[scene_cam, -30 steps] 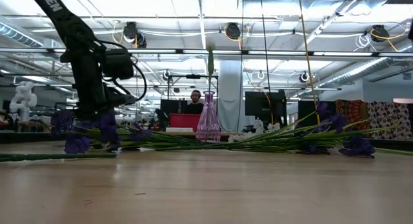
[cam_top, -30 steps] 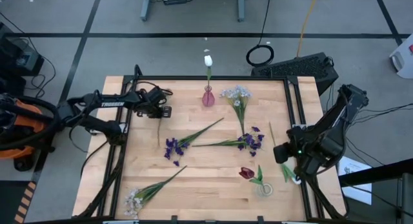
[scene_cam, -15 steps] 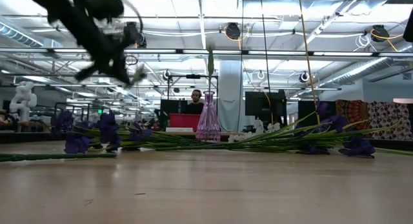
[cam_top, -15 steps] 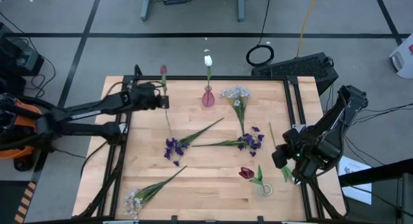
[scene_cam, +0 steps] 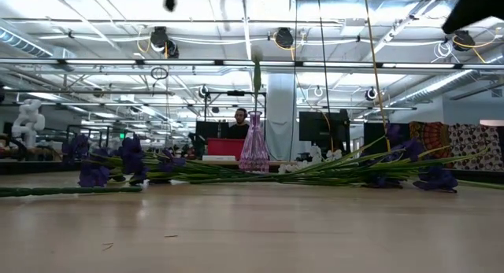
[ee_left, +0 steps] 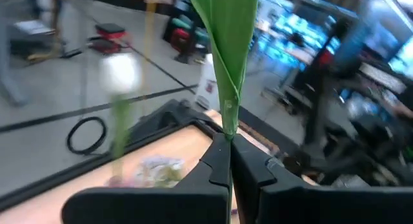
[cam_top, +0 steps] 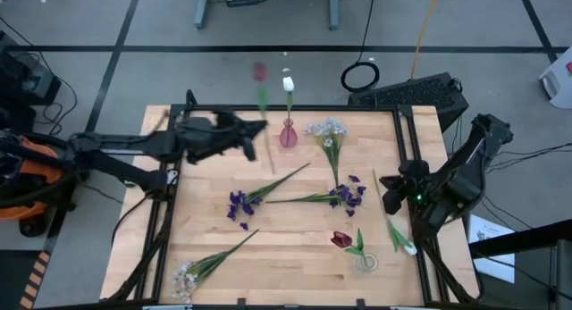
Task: Sort flowers into vase by color
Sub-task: Put the red tulip into the transparent vase
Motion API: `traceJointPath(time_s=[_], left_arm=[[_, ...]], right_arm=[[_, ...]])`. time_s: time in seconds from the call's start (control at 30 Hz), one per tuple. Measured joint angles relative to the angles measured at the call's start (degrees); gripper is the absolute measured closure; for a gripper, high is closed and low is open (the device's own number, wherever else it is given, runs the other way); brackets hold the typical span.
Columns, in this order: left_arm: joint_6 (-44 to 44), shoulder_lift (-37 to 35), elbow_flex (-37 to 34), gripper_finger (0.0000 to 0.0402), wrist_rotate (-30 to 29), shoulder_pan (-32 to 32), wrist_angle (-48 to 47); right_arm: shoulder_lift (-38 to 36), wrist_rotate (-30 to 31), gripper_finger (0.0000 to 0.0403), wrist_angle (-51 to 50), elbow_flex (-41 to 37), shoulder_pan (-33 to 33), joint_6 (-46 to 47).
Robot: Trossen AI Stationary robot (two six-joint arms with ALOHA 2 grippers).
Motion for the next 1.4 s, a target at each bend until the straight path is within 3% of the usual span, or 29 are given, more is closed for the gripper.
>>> traceJointPath(time_s=[0.2, 0.4, 0.57, 0.77, 1.03, 1.4], left_arm=[[6.15, 15.23, 12.61, 0.0400, 8.06, -1.12, 4.16], [8.52, 25.96, 23.33, 0.0400, 13.79, -1.03, 4.91], [8.47, 30.97, 28.14, 0.0400, 18.96, -1.14, 4.67], [8.44, 32.02, 29.48, 0.0400, 20.33, -1.18, 4.74], [8.67, 31.99, 29.52, 0.0400, 21.96, -1.19, 4.72], [9.04, 31.99, 29.52, 0.0400, 23.48, -1.51, 4.53]], right_arm=[[-7.78, 5.62, 0.0376, 19.67, 0.00, -6.46, -24.08], [-9.31, 4.50, 0.0376, 50.87, 0.00, -14.47, -61.82], [-8.41, -0.38, 0.0376, 67.11, 0.00, -19.50, -78.88], [-5.89, -6.04, 0.0375, 71.21, 0.00, -23.85, -83.87], [-1.42, -7.13, 0.0375, 76.73, 0.00, -27.95, -86.73], [-1.06, -9.97, 0.0372, 78.60, 0.00, -30.21, -86.76]])
